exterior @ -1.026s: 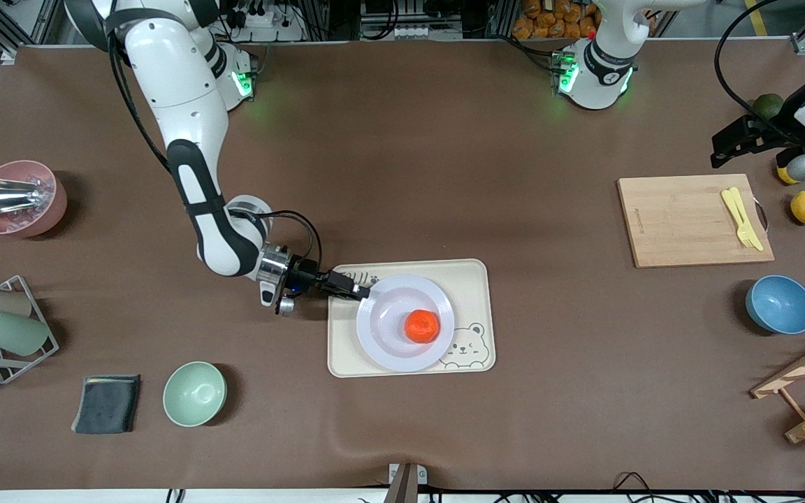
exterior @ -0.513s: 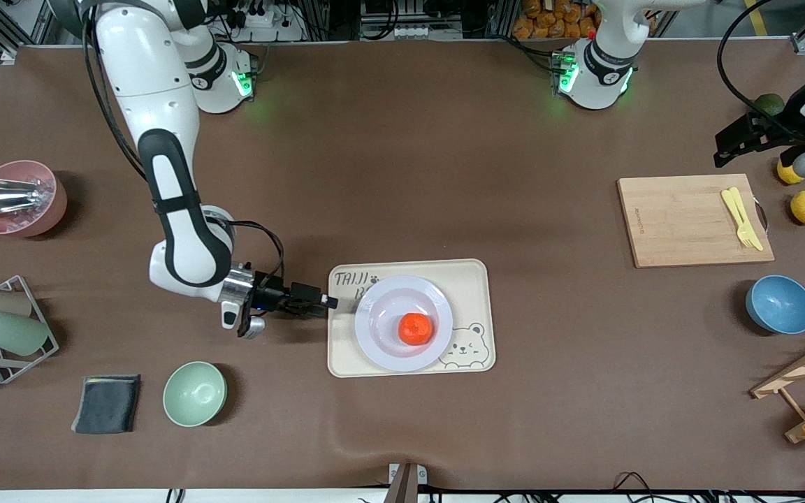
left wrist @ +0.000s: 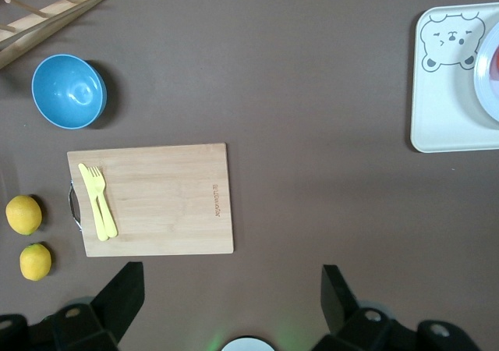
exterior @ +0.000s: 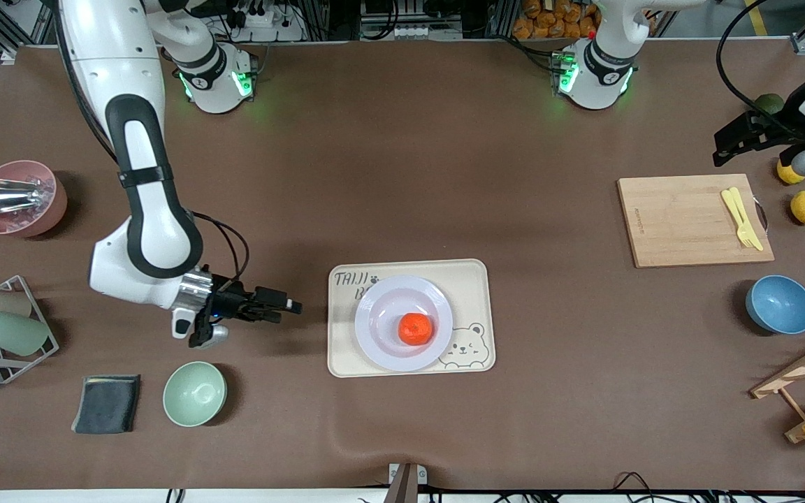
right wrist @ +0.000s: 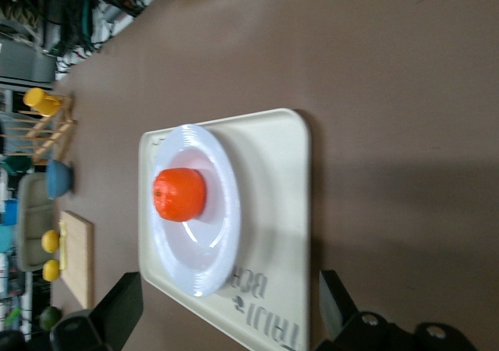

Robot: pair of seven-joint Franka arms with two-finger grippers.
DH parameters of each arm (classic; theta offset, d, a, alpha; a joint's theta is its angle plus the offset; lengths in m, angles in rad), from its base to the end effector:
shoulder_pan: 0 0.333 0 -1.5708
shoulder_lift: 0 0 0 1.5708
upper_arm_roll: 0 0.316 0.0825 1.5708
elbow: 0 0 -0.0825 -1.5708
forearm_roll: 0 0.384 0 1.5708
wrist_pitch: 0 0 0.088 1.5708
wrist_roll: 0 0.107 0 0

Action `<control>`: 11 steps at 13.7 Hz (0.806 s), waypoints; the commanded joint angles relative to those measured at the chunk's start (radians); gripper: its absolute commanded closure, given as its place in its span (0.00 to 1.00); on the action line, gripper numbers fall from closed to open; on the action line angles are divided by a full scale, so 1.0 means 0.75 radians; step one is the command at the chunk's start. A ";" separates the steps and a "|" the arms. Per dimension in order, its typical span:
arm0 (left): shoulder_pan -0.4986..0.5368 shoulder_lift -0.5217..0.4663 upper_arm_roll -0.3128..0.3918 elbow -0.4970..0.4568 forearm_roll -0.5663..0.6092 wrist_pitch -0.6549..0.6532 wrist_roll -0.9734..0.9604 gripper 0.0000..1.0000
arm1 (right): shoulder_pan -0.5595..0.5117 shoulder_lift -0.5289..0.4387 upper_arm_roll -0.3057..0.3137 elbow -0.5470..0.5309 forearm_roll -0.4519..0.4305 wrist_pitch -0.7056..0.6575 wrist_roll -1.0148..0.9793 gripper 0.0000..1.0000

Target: Place orange and plate with both arms

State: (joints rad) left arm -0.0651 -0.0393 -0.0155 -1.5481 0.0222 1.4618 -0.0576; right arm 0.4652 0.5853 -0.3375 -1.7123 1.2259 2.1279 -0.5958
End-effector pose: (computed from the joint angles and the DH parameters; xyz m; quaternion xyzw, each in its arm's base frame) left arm 0.5295 -0.0404 0.6471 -0.9996 0.0105 0.0227 0.0130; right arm 0.6585 0.1514 0.2700 -0.9211 -0.0069 -0.0534 0.3856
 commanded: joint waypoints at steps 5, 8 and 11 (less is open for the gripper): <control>-0.003 -0.007 -0.033 0.019 0.032 -0.049 0.009 0.00 | -0.258 -0.287 0.006 -0.038 -0.767 -0.178 0.230 0.00; -0.003 -0.011 -0.033 0.019 0.032 -0.049 0.009 0.00 | -0.362 -0.412 0.014 -0.034 -1.016 -0.260 0.258 0.00; -0.001 -0.013 -0.035 0.015 0.030 -0.069 0.007 0.00 | -0.513 -0.567 0.185 -0.026 -1.296 -0.352 0.454 0.00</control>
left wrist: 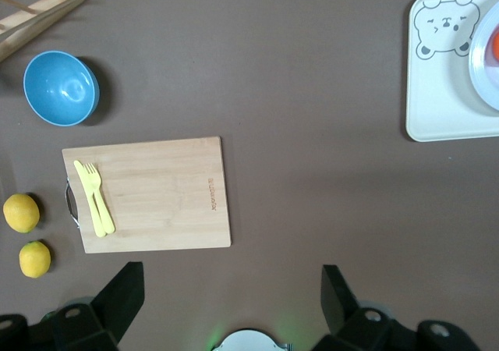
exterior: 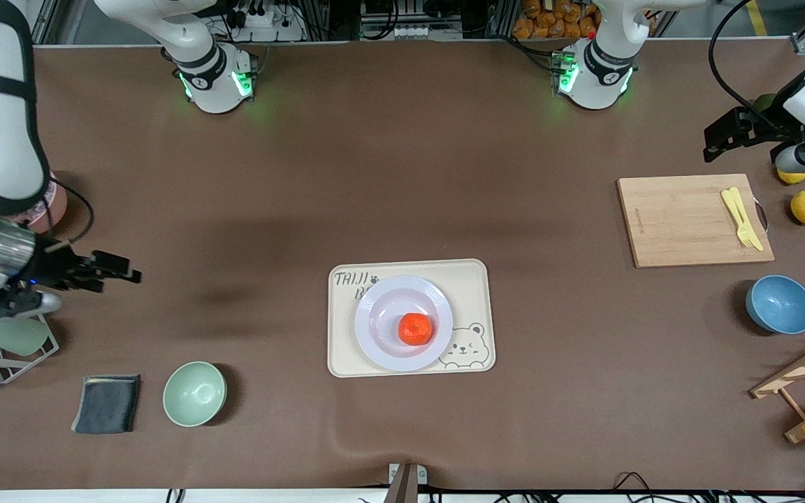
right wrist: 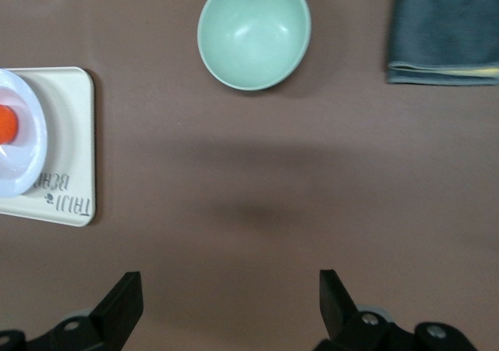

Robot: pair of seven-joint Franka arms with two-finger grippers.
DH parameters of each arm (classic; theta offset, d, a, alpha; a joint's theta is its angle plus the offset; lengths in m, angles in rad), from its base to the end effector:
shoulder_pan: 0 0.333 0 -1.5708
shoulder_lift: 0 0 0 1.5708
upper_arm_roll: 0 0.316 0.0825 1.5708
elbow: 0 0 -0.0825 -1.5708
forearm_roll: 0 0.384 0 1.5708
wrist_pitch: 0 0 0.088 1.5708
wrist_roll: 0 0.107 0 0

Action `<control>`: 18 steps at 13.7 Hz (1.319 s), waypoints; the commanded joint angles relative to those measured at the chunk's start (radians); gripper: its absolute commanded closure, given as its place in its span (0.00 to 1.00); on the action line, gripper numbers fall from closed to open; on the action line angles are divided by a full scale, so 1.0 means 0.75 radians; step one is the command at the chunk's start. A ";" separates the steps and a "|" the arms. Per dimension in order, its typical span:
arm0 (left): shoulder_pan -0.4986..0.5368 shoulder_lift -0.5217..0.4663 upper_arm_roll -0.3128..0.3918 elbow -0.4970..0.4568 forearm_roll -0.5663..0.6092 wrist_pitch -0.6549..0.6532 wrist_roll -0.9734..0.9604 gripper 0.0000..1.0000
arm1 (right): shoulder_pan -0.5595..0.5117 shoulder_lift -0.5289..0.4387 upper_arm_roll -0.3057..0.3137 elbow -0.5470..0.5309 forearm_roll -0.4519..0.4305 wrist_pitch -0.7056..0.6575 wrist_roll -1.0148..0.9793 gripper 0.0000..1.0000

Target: Place orange and plate with both arms

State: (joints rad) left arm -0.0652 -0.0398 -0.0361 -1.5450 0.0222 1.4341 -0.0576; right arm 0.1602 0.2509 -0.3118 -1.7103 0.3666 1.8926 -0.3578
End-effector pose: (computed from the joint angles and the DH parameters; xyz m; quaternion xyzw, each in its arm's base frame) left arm 0.5253 -0.0512 0.6466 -0.9991 0.0207 0.0345 0.0145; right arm 0.6245 -0.0541 0.4455 -0.9898 -0.0431 -0.0083 0.1358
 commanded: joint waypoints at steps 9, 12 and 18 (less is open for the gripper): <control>0.001 -0.016 -0.034 0.009 0.030 -0.032 0.005 0.00 | -0.287 -0.249 0.354 0.241 -0.401 -0.470 0.508 0.00; 0.005 -0.019 -0.034 0.005 0.028 -0.032 0.005 0.00 | -0.289 -0.289 0.348 0.241 -0.441 -0.474 0.483 0.00; 0.005 -0.017 -0.036 0.000 0.019 -0.032 0.005 0.00 | -0.287 -0.310 0.352 0.241 -0.446 -0.482 0.436 0.00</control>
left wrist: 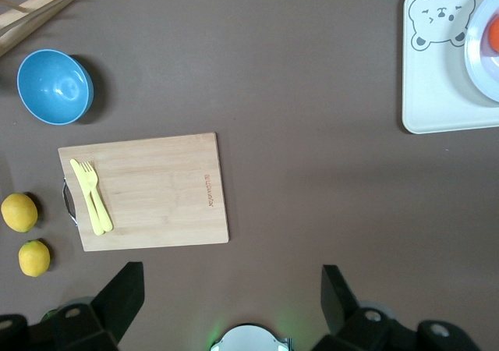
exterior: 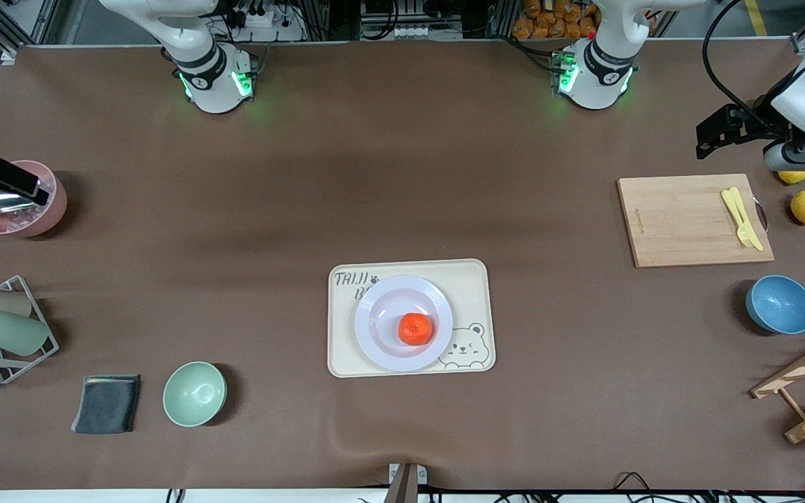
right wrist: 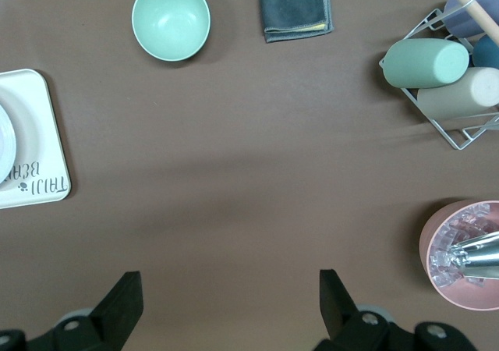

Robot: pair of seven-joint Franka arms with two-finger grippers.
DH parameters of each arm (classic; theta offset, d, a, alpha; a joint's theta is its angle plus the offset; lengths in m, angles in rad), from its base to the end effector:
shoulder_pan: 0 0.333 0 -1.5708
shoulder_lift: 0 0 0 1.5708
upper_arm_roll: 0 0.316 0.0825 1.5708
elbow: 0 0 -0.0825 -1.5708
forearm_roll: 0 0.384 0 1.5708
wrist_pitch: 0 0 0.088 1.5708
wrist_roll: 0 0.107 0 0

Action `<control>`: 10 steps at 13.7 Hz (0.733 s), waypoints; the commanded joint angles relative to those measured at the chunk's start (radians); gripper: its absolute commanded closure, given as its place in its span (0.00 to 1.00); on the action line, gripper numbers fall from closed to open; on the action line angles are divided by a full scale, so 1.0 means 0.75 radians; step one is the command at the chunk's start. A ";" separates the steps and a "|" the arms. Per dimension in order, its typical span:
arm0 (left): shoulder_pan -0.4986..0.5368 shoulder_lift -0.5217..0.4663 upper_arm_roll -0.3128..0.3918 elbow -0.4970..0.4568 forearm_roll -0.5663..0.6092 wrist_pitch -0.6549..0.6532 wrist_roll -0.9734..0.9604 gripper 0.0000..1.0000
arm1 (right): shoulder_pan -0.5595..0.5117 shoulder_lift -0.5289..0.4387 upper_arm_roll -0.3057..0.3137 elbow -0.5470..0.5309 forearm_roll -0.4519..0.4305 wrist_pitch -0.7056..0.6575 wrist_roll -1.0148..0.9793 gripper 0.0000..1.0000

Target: Place orange and plate with both arms

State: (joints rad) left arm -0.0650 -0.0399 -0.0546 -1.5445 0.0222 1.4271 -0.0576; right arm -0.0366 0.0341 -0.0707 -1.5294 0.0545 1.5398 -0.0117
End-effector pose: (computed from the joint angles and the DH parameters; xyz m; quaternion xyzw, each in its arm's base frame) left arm 0.5235 -0.0609 0.6463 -0.9987 0.0297 0.0375 0.0155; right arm 0.5595 -0.0535 0.6224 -0.9985 0.0472 0.0102 0.0267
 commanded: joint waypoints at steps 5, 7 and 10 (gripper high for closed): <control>0.003 -0.016 -0.009 0.004 0.022 -0.023 0.005 0.00 | -0.029 -0.011 0.029 0.010 -0.032 -0.010 -0.035 0.00; 0.003 -0.014 -0.009 0.010 0.028 -0.023 0.007 0.00 | -0.025 -0.011 0.031 0.010 -0.036 -0.006 -0.033 0.00; -0.001 -0.008 -0.009 0.014 0.028 -0.021 0.007 0.00 | -0.019 -0.007 0.033 0.010 -0.036 -0.004 -0.031 0.00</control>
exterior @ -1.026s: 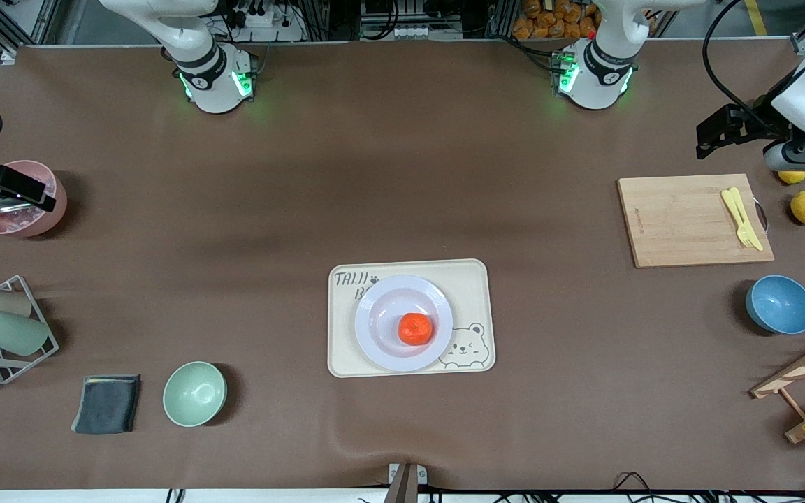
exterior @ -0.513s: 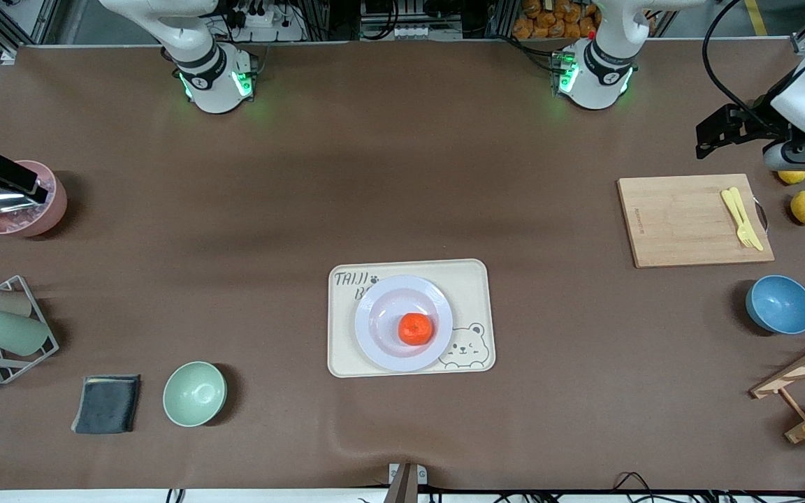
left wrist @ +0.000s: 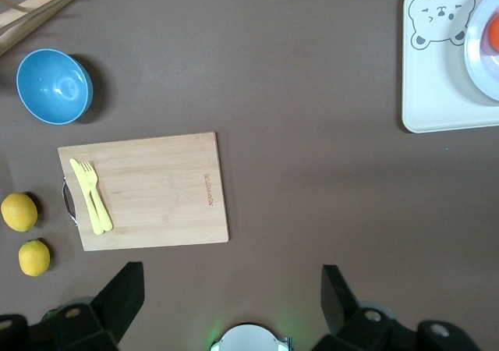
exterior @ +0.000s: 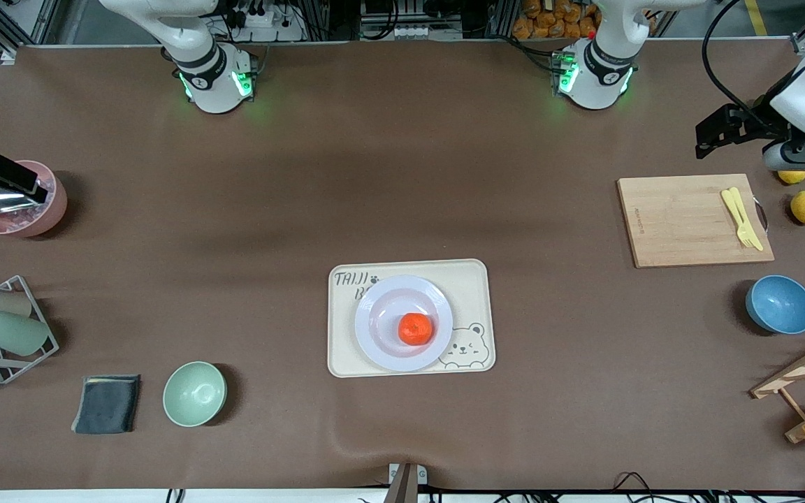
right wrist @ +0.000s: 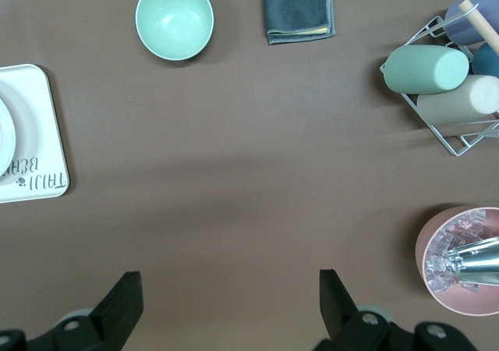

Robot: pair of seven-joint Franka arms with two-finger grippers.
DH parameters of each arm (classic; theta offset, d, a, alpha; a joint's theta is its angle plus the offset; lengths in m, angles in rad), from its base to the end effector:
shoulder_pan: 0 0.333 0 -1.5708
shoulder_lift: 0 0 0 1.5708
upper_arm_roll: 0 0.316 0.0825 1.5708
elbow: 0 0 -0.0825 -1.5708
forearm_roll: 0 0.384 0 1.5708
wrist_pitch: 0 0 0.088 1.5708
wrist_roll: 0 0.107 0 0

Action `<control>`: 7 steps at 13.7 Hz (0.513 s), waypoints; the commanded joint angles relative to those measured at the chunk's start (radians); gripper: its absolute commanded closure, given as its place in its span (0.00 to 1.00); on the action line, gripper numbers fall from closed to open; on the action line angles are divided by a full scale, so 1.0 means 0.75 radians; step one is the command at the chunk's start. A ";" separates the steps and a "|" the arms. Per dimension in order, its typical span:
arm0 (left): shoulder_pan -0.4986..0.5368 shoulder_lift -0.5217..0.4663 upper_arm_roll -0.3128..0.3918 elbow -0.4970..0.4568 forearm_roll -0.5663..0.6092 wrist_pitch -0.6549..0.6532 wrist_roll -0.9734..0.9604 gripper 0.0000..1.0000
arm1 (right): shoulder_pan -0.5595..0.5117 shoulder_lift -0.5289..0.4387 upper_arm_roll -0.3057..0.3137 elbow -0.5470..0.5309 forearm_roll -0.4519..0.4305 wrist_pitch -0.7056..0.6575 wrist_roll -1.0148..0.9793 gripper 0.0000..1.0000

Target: Place orange and plate with both arms

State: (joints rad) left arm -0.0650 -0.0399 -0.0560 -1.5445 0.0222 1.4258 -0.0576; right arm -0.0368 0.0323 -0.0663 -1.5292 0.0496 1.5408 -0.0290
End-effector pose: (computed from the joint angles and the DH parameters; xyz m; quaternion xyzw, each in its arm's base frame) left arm 0.5232 -0.0616 0.6462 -0.9987 0.0304 0.0382 0.0156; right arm 0.5593 -0.0518 0.6236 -0.9990 0.0365 0.0087 0.0244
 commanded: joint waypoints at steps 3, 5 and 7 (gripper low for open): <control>-0.001 -0.002 -0.007 0.014 0.032 -0.021 0.007 0.00 | -0.016 0.000 0.027 0.010 -0.027 0.005 -0.002 0.00; -0.001 -0.002 -0.007 0.016 0.032 -0.019 0.007 0.00 | -0.016 0.000 0.027 0.010 -0.027 0.009 0.000 0.00; 0.001 0.000 -0.007 0.016 0.032 -0.019 0.007 0.00 | -0.022 0.000 0.027 0.012 -0.027 0.009 0.000 0.00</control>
State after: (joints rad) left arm -0.0650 -0.0398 -0.0560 -1.5445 0.0222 1.4258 -0.0576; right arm -0.0368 0.0325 -0.0614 -1.5292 0.0492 1.5493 -0.0290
